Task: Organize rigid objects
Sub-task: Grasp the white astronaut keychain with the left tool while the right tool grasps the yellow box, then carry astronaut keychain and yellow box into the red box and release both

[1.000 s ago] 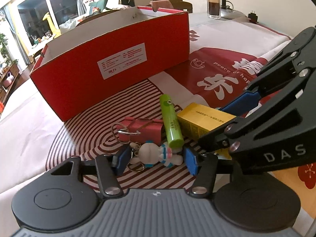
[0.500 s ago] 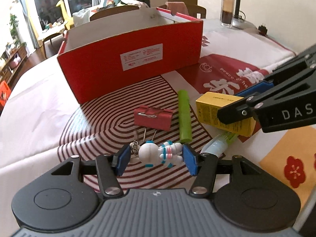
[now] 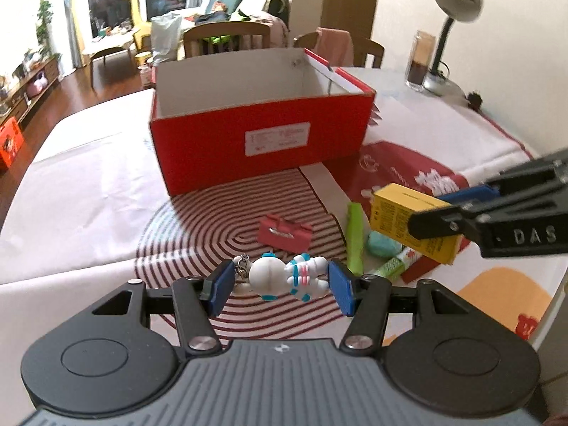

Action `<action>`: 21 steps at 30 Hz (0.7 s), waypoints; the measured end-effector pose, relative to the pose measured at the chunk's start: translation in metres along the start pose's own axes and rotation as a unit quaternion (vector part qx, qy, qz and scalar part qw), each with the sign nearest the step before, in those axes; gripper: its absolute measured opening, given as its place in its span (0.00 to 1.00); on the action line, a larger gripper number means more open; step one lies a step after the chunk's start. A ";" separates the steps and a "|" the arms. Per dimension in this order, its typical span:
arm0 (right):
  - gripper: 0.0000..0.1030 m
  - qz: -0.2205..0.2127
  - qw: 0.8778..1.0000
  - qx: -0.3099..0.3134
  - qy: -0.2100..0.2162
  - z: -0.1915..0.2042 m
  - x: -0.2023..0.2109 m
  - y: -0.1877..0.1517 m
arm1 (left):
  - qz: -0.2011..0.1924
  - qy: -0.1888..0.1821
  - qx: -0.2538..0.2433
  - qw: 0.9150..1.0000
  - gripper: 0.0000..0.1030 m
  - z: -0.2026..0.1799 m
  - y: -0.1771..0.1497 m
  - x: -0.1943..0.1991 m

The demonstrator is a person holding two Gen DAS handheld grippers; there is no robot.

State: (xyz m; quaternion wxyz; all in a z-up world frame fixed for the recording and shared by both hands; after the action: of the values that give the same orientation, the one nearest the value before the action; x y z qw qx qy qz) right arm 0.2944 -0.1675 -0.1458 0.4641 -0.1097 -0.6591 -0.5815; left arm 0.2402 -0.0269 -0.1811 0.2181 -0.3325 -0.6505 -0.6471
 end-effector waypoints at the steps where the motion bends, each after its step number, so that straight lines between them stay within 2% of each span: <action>1: 0.27 -0.004 1.000 0.000 -0.001 0.000 0.003 0.003 | -0.003 0.002 0.005 1.000 0.55 0.003 0.005 0.003; 10: 0.27 -0.039 0.999 0.004 -0.009 -0.005 0.020 0.039 | -0.042 0.015 0.020 0.999 0.56 0.017 0.053 0.024; 21: 0.27 -0.073 0.997 0.013 -0.016 -0.020 0.024 0.089 | -0.066 0.033 0.017 0.997 0.56 0.026 0.109 0.019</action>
State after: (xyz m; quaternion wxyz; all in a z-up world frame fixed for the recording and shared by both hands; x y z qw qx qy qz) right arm 0.3516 -0.1679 -0.0710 0.4115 -0.0647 -0.6799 -0.6035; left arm 0.3087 -0.0050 -0.0932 0.2015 -0.2634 -0.6748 -0.6593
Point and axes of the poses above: each gripper's, at about its wrist camera, not at the fingertips, and x roughly against the way its jaws point, z to its left, y to its top, the point moved 10 cm from there along -x, roughly the way its jaws point, and after that the axes turned 2 degrees about -z, right-handed, at the moved point
